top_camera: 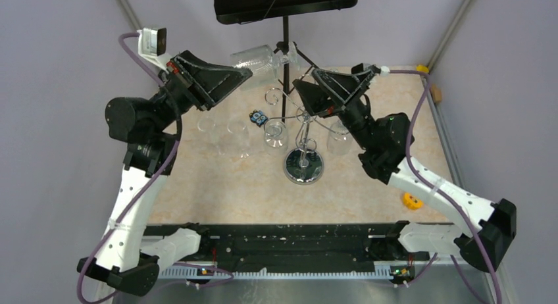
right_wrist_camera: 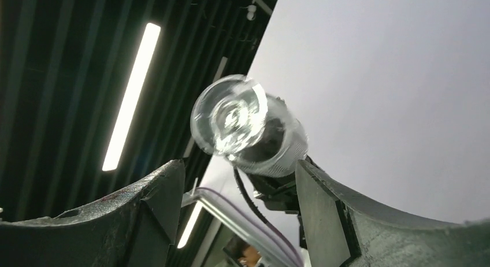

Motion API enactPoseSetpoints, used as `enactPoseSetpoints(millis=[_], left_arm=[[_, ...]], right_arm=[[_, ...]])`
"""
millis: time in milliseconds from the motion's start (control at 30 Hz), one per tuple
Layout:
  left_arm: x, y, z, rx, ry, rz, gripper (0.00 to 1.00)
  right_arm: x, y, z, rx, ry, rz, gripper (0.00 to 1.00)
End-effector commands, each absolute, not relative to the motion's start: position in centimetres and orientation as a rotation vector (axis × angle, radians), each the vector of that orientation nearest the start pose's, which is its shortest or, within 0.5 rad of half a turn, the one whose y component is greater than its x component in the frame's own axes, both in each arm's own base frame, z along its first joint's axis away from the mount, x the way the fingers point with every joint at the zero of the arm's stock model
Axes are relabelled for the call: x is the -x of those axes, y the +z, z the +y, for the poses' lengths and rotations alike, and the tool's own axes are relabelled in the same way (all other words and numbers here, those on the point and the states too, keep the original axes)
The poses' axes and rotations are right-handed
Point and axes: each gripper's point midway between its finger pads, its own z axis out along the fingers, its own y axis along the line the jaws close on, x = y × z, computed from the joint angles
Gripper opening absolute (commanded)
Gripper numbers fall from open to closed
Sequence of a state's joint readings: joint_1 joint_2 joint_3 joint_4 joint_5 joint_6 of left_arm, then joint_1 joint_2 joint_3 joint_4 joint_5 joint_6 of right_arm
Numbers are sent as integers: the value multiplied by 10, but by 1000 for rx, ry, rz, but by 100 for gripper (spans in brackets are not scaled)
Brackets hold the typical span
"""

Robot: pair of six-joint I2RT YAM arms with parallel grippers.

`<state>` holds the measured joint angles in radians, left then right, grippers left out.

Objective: Take the wine glass off the wine glass rack

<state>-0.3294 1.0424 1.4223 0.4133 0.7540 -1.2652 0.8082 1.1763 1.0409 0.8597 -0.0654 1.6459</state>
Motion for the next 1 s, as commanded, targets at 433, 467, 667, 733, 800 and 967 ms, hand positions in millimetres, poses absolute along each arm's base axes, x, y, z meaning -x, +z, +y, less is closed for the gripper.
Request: enactPoseSetpoints(millis=[433,467,667,733,800,967], left_arm=[[-310,490,-75,292,-406,1516,0],[-315,481,-66,318,-335,1543,0],[-340,423,-12,463,-107,1733,0],[-350,396,4,519,-104,1811,0],[-357,368,20,577,-90,1883,0],[-374,298,53,740,-143,2036,0]], right_arm=[[-203,559,209,-411,1666,1047,67],[-203,558,207,-413,1655,1050,67],[-202,553,200,-409,1601,1064,66],[-202,551,199,-408,1583,1072,66],[-201,549,197,-403,1570,1076,66],[-199,543,187,-416,1526,1083,65]])
